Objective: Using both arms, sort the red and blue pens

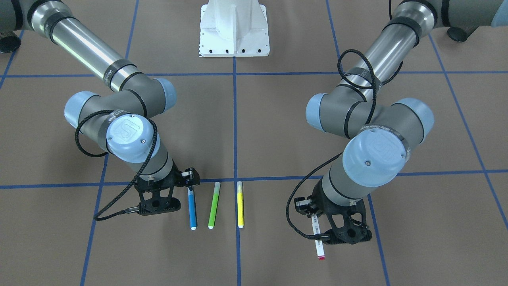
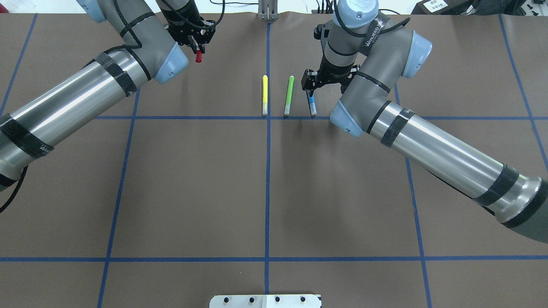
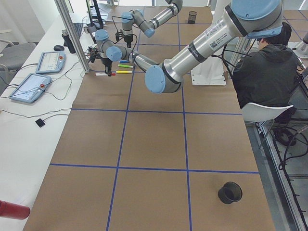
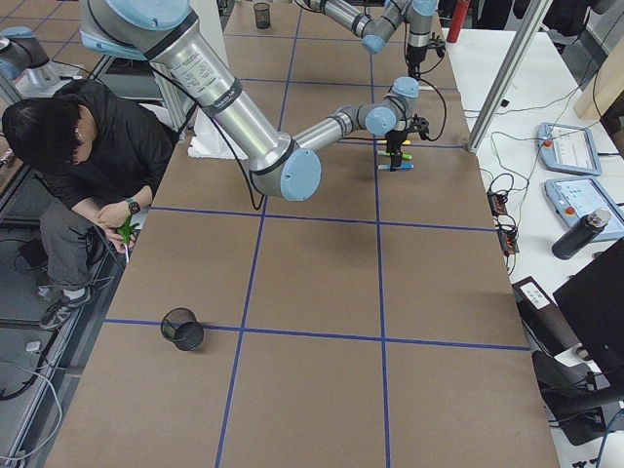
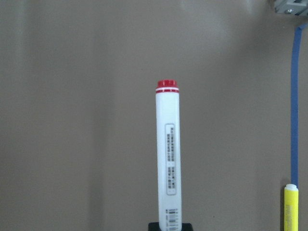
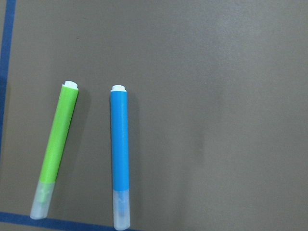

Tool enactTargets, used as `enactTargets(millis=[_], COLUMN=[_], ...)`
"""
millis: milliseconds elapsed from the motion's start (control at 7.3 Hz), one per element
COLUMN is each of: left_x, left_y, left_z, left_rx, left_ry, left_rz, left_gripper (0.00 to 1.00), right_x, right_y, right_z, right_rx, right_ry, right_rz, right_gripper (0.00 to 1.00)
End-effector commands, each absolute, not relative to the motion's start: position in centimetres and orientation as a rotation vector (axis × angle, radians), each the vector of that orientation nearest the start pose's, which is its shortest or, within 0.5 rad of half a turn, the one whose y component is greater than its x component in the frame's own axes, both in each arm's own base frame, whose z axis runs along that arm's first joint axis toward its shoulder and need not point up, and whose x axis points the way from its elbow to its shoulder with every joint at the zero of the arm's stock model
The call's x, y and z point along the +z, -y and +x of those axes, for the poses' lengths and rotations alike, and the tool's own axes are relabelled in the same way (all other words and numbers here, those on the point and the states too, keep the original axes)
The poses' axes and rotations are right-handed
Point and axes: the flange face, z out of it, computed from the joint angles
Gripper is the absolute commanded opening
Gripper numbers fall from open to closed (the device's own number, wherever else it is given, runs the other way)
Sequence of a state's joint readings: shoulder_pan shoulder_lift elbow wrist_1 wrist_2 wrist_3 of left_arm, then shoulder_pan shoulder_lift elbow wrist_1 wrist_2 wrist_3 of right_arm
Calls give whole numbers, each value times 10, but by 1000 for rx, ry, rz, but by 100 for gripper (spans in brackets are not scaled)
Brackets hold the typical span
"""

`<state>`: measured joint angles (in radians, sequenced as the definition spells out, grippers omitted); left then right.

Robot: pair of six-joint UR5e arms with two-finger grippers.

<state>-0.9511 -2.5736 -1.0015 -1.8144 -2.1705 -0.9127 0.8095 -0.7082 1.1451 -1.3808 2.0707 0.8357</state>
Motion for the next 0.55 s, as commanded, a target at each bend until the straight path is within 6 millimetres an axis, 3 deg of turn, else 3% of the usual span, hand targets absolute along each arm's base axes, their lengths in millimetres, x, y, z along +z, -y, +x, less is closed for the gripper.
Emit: enactTargets(millis=[0,411], left_x=[228,224], left_y=[731,730], left_z=[427,426], left_rx=[-71,-68], left_ry=[-870,-874], left_rz=[74,79], left_gripper=[0,0], right_x=[285,293], right_y=[643,632], right_z=[-518,-535], right_rx=[-105,-126], right_ry=[774,759], right_rz=[91,82], right_gripper=[87,69])
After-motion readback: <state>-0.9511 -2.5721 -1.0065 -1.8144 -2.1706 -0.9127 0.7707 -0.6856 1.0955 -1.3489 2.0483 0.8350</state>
